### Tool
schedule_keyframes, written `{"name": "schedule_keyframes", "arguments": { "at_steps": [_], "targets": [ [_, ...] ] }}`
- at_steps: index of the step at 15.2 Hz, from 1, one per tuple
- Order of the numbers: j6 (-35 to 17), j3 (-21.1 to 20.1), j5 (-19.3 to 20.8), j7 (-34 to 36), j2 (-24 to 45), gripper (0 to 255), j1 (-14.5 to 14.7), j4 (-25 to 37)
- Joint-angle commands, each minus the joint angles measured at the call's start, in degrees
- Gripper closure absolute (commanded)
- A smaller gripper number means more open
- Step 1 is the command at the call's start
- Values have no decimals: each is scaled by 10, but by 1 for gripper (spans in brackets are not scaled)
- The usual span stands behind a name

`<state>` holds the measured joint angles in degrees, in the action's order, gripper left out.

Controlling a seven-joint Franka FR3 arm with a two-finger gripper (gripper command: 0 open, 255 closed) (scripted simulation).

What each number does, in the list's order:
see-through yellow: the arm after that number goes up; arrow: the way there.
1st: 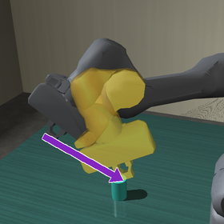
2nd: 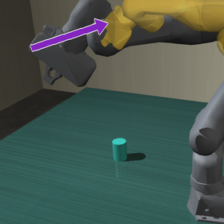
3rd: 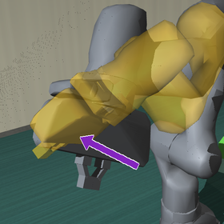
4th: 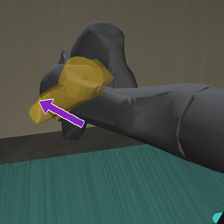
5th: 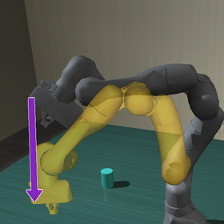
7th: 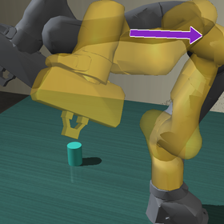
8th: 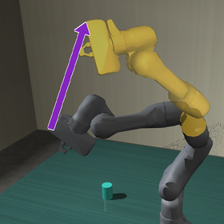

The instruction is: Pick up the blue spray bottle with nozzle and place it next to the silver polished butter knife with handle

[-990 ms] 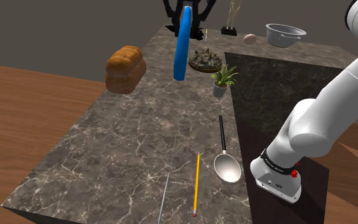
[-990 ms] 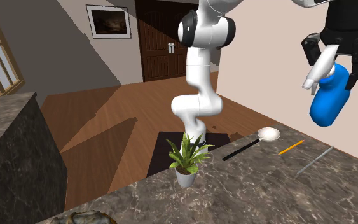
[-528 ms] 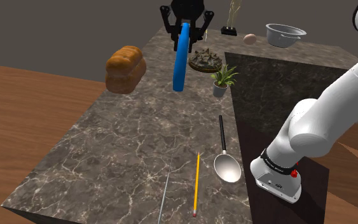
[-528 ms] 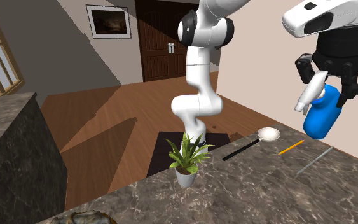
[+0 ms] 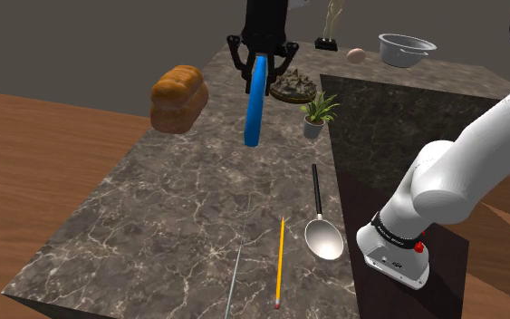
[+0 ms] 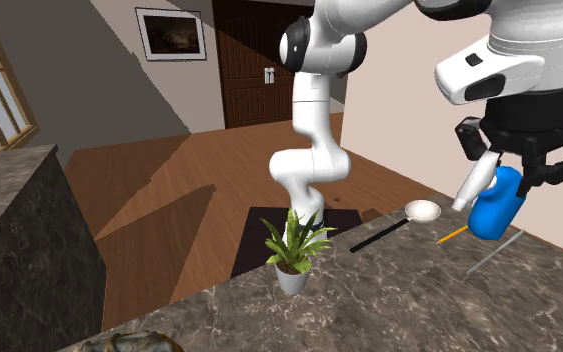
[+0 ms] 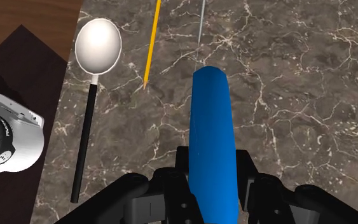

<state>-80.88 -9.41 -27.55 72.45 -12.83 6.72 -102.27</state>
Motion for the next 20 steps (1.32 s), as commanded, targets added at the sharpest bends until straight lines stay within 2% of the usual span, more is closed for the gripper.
{"name": "schedule_keyframes", "arguments": {
  "at_steps": [1, 20],
  "targets": [
    [-14, -1, 0, -7, -5, 255, 0, -20],
    [-145, -12, -5, -62, -16, 255, 3, -172]
  ]
}}
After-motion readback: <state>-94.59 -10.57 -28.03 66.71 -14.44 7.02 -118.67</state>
